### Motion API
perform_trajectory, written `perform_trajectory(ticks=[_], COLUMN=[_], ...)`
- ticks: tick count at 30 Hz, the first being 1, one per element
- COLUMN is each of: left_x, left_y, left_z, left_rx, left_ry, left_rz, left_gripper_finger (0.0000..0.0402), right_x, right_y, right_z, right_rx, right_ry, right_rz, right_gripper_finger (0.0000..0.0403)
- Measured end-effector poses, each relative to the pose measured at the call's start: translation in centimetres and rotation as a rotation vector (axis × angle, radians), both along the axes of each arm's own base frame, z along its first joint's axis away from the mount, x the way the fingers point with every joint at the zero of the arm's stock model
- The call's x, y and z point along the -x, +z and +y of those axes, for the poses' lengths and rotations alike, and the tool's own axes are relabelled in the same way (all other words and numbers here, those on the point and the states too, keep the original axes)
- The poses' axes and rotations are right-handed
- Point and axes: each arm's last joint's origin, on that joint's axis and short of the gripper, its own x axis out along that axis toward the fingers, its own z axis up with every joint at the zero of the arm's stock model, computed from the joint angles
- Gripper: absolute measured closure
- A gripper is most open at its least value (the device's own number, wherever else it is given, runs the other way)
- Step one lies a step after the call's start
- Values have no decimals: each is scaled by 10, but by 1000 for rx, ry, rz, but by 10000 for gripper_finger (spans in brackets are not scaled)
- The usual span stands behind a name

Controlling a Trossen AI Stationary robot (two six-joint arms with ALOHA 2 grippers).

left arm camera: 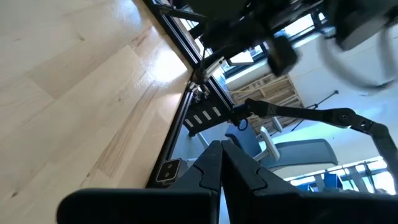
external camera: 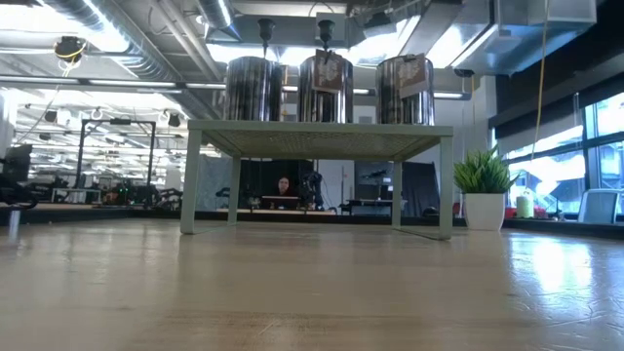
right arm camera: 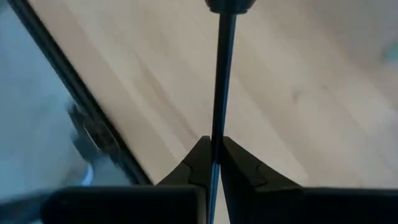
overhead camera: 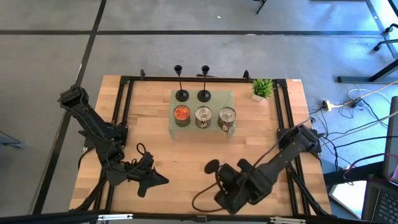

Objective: Pick & Place candle stick holders
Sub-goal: Put the candle holder on the shelf aligned with the other candle holder

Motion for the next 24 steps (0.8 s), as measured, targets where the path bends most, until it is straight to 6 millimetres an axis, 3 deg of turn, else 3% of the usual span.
perform_trajectory(ticks=[10, 24], left_x=[0, 9], left_y=[1, 4], left_z=[0, -7], left_rx=[5, 1], left_ry=[-1, 33], left_rz=[-5, -47], left_gripper_finger=[400, 400], right_x=[-20, -43], right_y=[70, 174], right_z=[-26, -61], right_rx=[50, -32], right_ry=[-27, 12], right_rz=[-324, -1025], right_gripper_finger=[379, 379])
